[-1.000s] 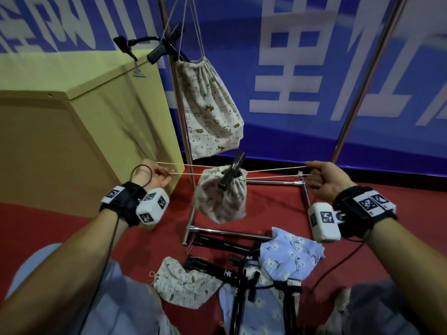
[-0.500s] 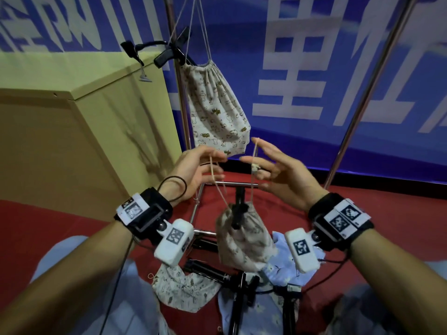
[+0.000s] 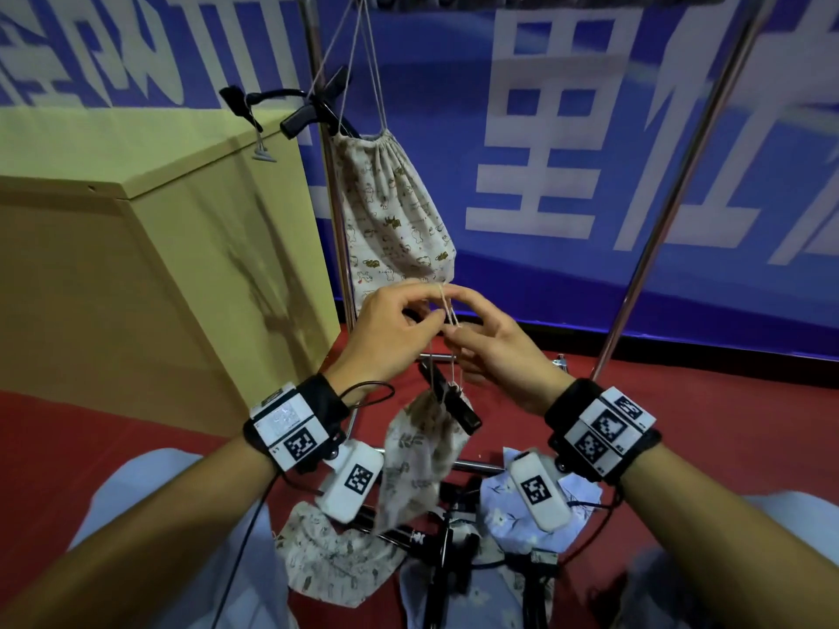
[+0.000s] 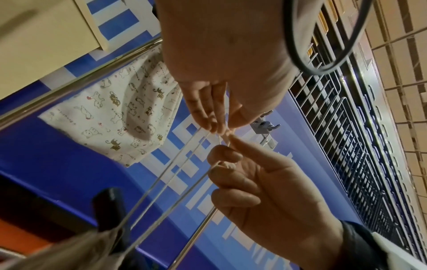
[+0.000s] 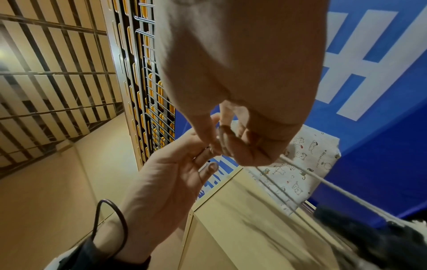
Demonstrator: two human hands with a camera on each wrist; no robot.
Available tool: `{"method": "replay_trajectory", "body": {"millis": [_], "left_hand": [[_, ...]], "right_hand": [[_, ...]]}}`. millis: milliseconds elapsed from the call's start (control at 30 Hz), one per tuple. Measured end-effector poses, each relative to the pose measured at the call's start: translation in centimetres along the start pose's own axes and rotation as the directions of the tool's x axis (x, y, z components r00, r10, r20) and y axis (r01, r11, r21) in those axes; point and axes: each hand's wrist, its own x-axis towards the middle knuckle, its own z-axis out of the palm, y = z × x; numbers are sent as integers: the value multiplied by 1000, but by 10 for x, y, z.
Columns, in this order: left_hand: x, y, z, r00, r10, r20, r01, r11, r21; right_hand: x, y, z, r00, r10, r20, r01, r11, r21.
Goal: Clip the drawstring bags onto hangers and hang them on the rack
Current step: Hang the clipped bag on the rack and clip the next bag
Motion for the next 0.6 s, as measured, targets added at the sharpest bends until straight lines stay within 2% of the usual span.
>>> {"method": "replay_trajectory", "body": {"millis": [167, 300, 367, 400, 467, 533, 600], "left_hand": [[0, -2, 5, 993, 68, -100, -66, 998, 23], [6, -12, 3, 972, 0, -233, 25, 994, 107], [10, -21, -1, 988, -62, -145, 85, 984, 159], [12, -26, -1, 996, -81, -45, 87, 984, 152], [12, -28, 5, 982, -117, 151, 109, 992, 55], [12, -32, 11, 966, -133, 220, 139, 990, -12], [12, -32, 15, 962, -142, 234, 162, 984, -69]], "right_hand": [[4, 0, 0, 990, -96, -100, 88, 993, -82], [5, 3, 2, 983, -121, -135, 105, 987, -121], [6, 3, 0, 981, -113, -157, 97, 990, -106], [8, 3, -2, 979, -112, -173, 96, 990, -102], [9, 3, -6, 974, -118, -191, 99, 989, -106], [9, 1, -9, 972, -128, -196, 107, 988, -115], [6, -2, -10, 972, -141, -190, 119, 985, -124]]}}
